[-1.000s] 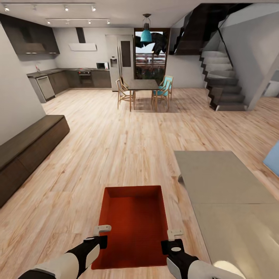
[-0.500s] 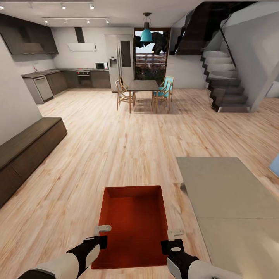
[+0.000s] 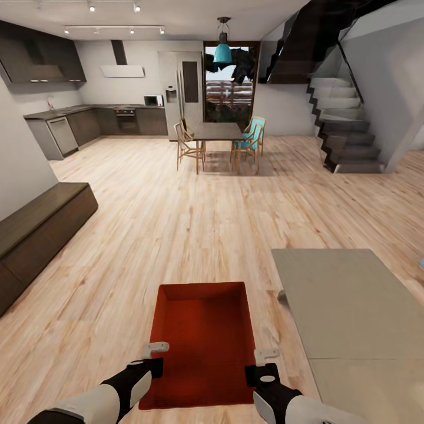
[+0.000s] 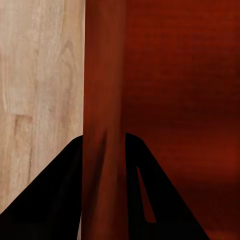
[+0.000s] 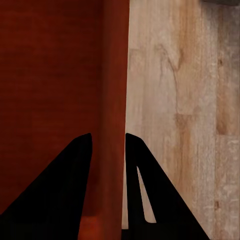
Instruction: Move the two storage containers from the living room to the garage. In the garage, place one container on the floor and stack the other container on top of it (either order is fine).
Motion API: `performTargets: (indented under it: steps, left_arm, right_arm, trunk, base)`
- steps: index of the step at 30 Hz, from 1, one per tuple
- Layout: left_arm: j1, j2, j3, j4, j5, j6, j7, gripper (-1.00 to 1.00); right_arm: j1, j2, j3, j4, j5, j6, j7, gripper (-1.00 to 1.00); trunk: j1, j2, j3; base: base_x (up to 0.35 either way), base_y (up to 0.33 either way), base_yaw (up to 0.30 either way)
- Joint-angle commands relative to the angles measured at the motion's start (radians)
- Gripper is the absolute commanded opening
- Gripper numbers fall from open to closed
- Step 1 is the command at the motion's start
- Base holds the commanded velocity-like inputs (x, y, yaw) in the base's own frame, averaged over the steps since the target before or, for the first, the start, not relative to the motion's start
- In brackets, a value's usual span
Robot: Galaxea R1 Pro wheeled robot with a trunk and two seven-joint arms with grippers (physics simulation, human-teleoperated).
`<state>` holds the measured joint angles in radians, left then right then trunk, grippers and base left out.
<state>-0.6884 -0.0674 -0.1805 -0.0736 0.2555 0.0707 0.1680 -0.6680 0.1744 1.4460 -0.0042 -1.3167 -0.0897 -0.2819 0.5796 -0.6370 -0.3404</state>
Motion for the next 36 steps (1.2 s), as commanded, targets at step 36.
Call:
performTargets:
  steps: [36]
  left_arm:
    - [0.000, 0.011, 0.072, -0.001, 0.036, 0.008, 0.013, -1.00]
  right_arm:
    - [0.000, 0.000, -0.009, -0.002, 0.007, -0.027, -0.014, -1.00]
  trunk:
    - [0.001, -0.001, -0.001]
  base:
    - [0.323, 0.000, 0.000]
